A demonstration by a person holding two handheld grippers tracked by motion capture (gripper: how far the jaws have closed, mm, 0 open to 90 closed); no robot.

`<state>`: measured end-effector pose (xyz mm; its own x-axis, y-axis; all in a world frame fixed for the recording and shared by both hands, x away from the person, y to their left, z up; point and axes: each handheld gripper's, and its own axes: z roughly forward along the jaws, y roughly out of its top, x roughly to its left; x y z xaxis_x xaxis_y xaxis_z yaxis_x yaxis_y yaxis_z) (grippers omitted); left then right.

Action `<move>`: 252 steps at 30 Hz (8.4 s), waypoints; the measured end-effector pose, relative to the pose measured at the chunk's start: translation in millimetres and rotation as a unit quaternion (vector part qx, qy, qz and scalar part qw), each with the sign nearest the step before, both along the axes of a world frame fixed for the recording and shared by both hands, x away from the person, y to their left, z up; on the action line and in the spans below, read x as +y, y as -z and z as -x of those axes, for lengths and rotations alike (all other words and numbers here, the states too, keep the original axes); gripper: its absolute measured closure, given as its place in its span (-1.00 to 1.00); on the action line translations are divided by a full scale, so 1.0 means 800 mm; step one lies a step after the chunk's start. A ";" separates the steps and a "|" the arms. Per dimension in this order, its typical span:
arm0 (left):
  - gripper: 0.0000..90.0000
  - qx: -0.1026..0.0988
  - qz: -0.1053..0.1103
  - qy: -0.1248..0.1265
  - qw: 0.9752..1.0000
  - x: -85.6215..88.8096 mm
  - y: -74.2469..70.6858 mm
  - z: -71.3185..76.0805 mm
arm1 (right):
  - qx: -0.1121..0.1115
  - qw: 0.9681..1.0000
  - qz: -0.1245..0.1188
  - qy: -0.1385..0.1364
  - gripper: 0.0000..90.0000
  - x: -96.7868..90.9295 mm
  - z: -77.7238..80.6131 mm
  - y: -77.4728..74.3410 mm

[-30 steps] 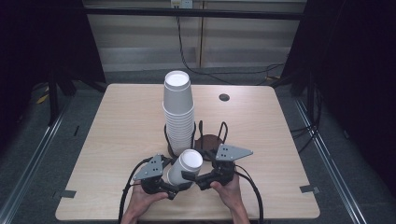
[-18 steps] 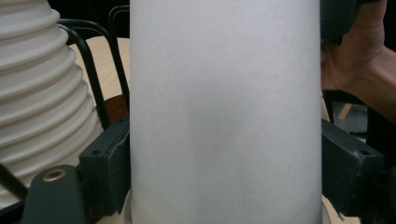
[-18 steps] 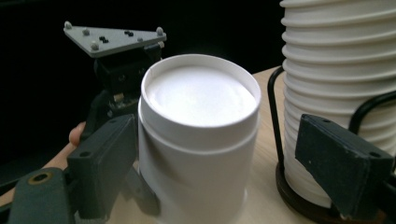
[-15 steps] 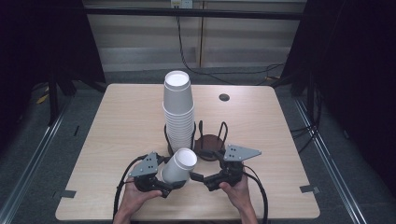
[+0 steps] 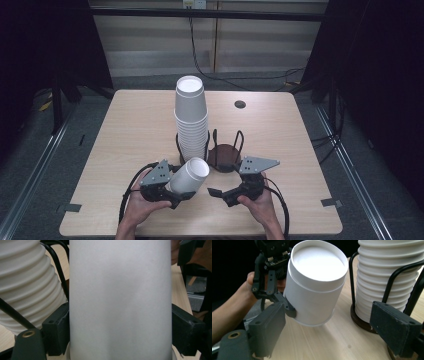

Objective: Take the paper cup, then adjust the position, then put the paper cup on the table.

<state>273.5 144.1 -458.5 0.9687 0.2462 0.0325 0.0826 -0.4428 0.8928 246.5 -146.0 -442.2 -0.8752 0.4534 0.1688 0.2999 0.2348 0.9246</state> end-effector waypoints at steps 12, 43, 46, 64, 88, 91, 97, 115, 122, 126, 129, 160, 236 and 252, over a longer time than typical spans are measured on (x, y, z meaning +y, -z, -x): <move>-0.61 -0.001 -0.048 0.000 0.999 -0.004 0.004 -0.001 | 0.012 0.997 0.066 -0.025 -0.71 0.006 -0.004 -0.006; -0.62 -0.029 -0.165 0.013 0.986 -0.014 -0.030 0.000 | 0.036 0.971 0.226 -0.067 -0.70 0.028 -0.018 -0.023; -0.62 -0.028 -0.164 0.016 0.986 -0.015 -0.030 -0.003 | 0.044 0.968 0.236 -0.075 -0.69 0.028 -0.022 -0.025; -0.62 -0.035 -0.242 0.035 0.969 -0.042 -0.028 -0.010 | 0.061 0.950 0.284 -0.117 -0.68 0.033 -0.040 -0.031; -0.61 -0.029 -0.264 0.082 0.961 -0.062 -0.017 0.001 | 0.070 0.940 0.296 -0.155 -0.67 0.061 -0.049 -0.021; -0.61 -0.027 -0.262 0.089 0.961 -0.064 -0.018 0.002 | 0.073 0.939 0.294 -0.164 -0.67 0.063 -0.049 -0.020; -0.61 -0.026 -0.261 0.096 0.960 -0.066 -0.018 0.003 | 0.080 0.936 0.295 -0.172 -0.65 0.069 -0.049 -0.017; -0.61 -0.013 -0.244 0.109 0.964 -0.064 -0.014 0.001 | 0.098 0.933 0.294 -0.185 -0.51 0.073 -0.048 -0.014; -0.66 -0.012 -0.229 0.115 0.967 -0.062 -0.015 -0.002 | 0.092 0.937 0.282 -0.187 -0.50 0.069 -0.050 -0.015; -0.68 -0.010 -0.213 0.111 0.971 -0.058 -0.016 -0.004 | 0.094 0.938 0.279 -0.183 -0.50 0.067 -0.049 -0.017; -0.68 -0.011 -0.195 0.113 0.974 -0.052 -0.015 -0.006 | 0.091 0.939 0.277 -0.182 -0.50 0.067 -0.049 -0.018; -0.65 -0.009 -0.028 0.057 0.998 0.008 -0.021 -0.007 | 0.099 0.957 0.240 -0.126 -0.50 0.022 -0.051 -0.012; -0.89 0.023 0.110 0.041 0.993 -0.009 0.011 -0.004 | 0.027 0.991 0.015 -0.130 -0.50 0.009 -0.025 0.028; -0.87 0.038 0.129 0.057 0.989 -0.013 0.009 -0.008 | 0.020 0.991 0.015 -0.135 -0.50 0.010 -0.024 0.027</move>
